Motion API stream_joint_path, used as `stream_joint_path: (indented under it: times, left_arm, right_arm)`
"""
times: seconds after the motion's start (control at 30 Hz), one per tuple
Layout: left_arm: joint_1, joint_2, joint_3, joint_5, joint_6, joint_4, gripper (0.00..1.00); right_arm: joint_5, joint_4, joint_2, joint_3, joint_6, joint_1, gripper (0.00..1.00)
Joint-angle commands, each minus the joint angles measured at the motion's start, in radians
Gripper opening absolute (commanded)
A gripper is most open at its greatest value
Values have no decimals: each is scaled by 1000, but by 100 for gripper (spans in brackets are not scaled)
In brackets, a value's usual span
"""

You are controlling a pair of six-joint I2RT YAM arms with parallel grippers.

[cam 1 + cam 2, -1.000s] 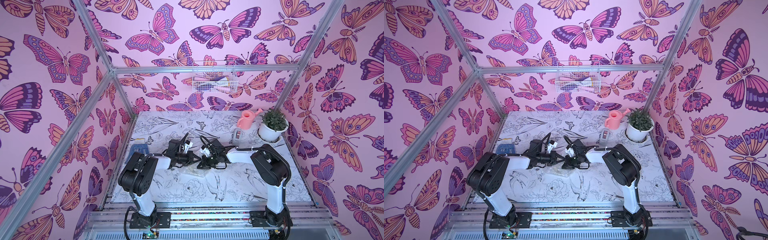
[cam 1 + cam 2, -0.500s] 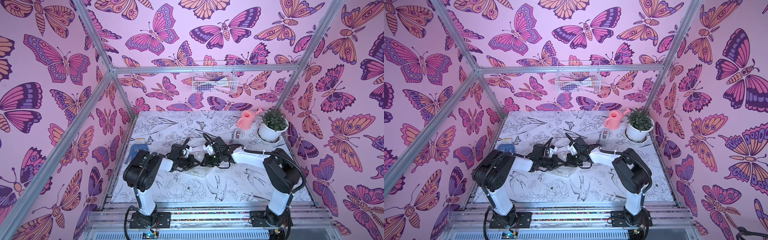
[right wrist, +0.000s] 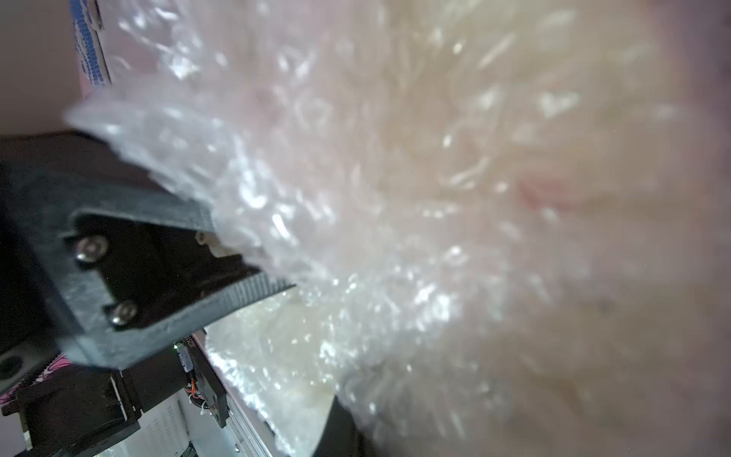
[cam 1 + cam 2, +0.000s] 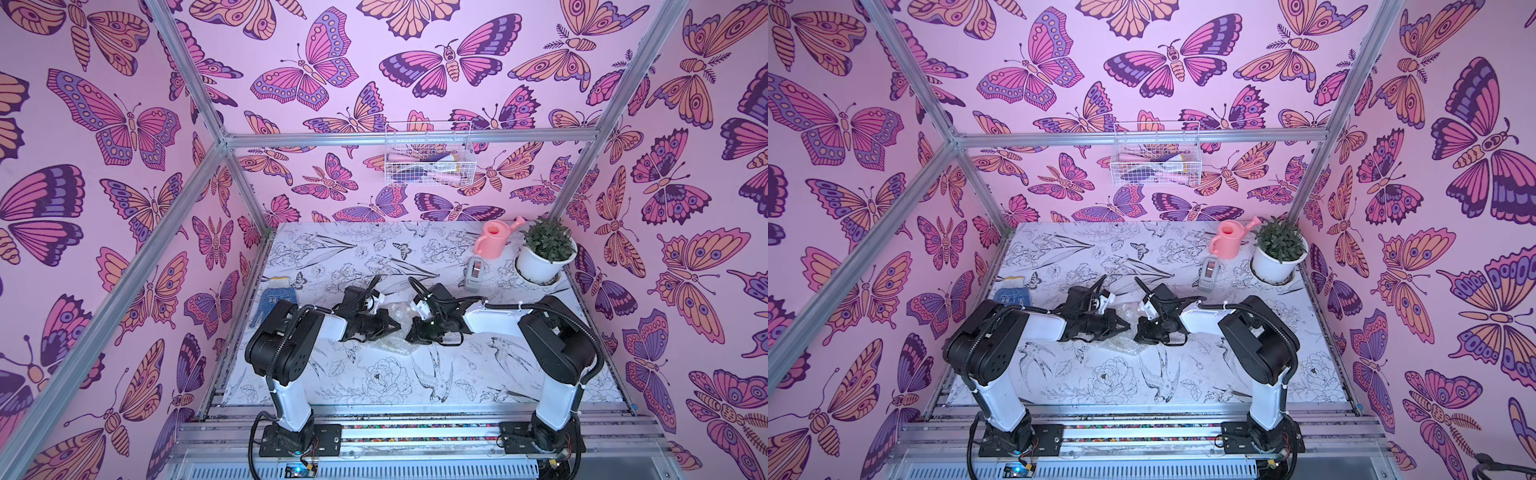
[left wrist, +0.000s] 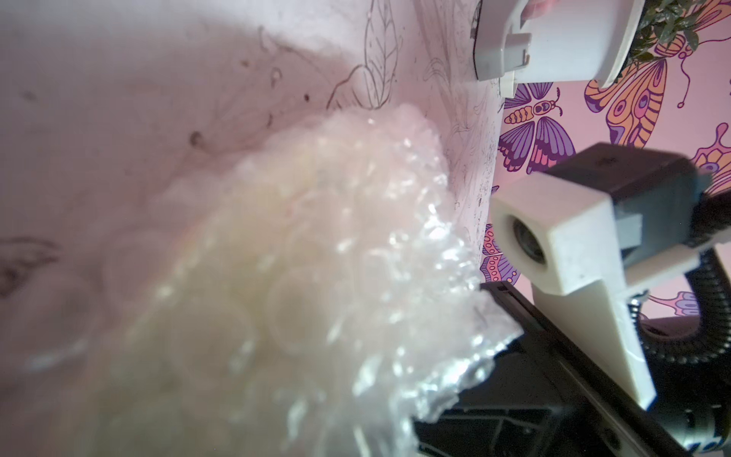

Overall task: Wrap dinner plates in bubble wrap
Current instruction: Wrap the plate in the bubble wrap.

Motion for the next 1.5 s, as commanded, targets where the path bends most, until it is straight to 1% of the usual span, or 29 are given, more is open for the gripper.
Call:
stream_joint_path:
  times: [0.0,0.13,0.23,0.4,0.5,0.63,0.8,0.97,1.13,1.27,1.37,1.43,1.47]
  left_arm:
    - [-14,-39,-14,-79,23,-196,0]
    - [-38,-164,13,-76,16,-265,0]
    - [-64,-234,46,-95,13,-322,0]
    - [-124,-264,79,-113,4,-392,0]
    - [-166,-250,62,-146,-1,-402,0]
    - [-204,-179,46,-180,7,-389,0]
    - [-219,-92,39,-198,12,-346,0]
    - [-220,-34,26,-226,35,-340,0]
    - [-220,-19,9,-247,58,-339,0]
    - [-225,-27,-9,-272,86,-328,0]
    - [-229,-32,-35,-284,99,-291,0]
    - [-228,-25,-51,-277,98,-263,0]
    - [-231,-26,-58,-276,97,-247,0]
  right_arm:
    - [21,-25,53,15,0,5,3]
    - [20,-20,66,8,9,6,1]
    - [19,-7,70,5,21,5,0]
    - [20,3,64,2,36,5,0]
    - [22,13,63,-2,44,4,0]
    - [17,55,64,-16,72,3,0]
    - [12,80,54,-23,91,2,0]
    - [35,35,-15,-22,84,1,0]
    - [117,-97,-156,-21,53,-10,8]
    - [148,-113,-240,-17,63,-27,15]
    - [99,-33,-255,-13,104,-30,28]
    - [76,-1,-236,4,118,-30,40]
    - [58,18,-221,8,126,-30,43]
